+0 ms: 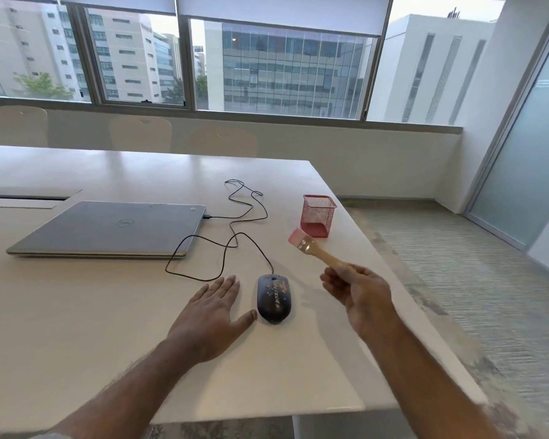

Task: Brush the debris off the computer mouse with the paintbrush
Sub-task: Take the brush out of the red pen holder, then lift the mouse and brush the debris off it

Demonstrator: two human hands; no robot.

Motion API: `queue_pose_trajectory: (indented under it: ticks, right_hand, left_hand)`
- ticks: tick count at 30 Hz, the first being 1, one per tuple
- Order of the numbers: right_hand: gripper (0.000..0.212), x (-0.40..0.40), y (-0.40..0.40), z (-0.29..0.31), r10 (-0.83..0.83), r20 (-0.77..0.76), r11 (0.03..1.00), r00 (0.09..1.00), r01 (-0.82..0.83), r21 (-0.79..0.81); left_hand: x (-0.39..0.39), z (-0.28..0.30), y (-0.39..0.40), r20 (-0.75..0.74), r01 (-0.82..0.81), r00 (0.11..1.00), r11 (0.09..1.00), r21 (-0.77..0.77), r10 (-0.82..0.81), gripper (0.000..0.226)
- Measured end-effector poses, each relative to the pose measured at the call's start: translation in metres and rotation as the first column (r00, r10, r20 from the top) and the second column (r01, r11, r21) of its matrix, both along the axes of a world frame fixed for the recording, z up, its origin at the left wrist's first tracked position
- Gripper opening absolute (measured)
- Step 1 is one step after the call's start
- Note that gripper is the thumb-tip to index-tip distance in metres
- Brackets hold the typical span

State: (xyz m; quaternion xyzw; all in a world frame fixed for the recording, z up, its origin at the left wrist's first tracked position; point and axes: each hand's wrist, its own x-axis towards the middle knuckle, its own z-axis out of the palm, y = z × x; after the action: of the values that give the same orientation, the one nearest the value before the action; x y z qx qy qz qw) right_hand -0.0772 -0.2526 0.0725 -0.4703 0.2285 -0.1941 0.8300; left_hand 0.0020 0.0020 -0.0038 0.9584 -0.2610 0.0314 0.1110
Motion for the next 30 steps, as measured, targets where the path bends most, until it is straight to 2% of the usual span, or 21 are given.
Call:
queue_pose_trajectory:
  ticks: [2, 4, 8, 11, 16, 20, 23, 26, 30]
  right_hand:
    - [0.007, -0.007, 0.007, -0.009, 0.063, -0.024, 0.983, 0.998, -0.058, 0.175]
    - [0.01, -0.014, 0.014, -0.016, 0.098, -0.023, 0.958, 0.995, -0.088, 0.273]
    - [0.018, -0.019, 0.027, -0.024, 0.112, 0.021, 0.932, 0.994, -0.112, 0.345]
    - [0.016, -0.02, 0.035, -0.023, 0.133, 0.033, 0.924, 0.991, -0.136, 0.358]
    - [0.019, -0.021, 0.05, -0.024, 0.126, -0.071, 0.965, 0.989, -0.106, 0.238]
    - [0.021, -0.018, 0.059, -0.022, 0.082, -0.133, 0.994, 0.988, -0.072, 0.076]
    - [0.02, -0.017, 0.059, -0.021, 0.054, -0.166, 0.995, 0.985, -0.066, -0.072]
    - [0.019, -0.017, 0.06, -0.02, 0.073, -0.184, 0.986, 0.98, -0.098, -0.133]
    - [0.022, -0.014, 0.06, -0.02, 0.13, -0.209, 0.97, 0.969, -0.168, -0.177]
  left_hand:
    - [-0.001, 0.001, 0.001, -0.002, 0.001, 1.0, 1.0, -0.008, -0.001, 0.091]
    - [-0.001, 0.002, 0.001, -0.008, 0.005, 1.0, 1.0, -0.012, -0.005, 0.091]
    - [-0.003, 0.004, 0.001, -0.016, 0.008, 1.0, 0.999, -0.039, -0.009, 0.09]
    - [-0.004, 0.005, 0.002, -0.021, -0.006, 1.0, 0.994, -0.112, 0.004, 0.09]
    - [-0.001, 0.017, 0.004, -0.077, -0.02, 0.997, 0.979, -0.204, 0.005, 0.094]
    - [0.006, 0.035, 0.001, -0.227, 0.029, 0.971, 0.977, -0.212, -0.078, 0.122]
    - [0.01, 0.043, -0.008, -0.25, 0.094, 0.958, 0.978, -0.187, -0.14, 0.142]
    - [0.016, 0.041, -0.019, -0.27, 0.094, 0.953, 0.981, -0.168, -0.138, 0.144]
    - [0.022, 0.036, -0.031, -0.225, 0.068, 0.971, 0.995, -0.068, -0.082, 0.147]
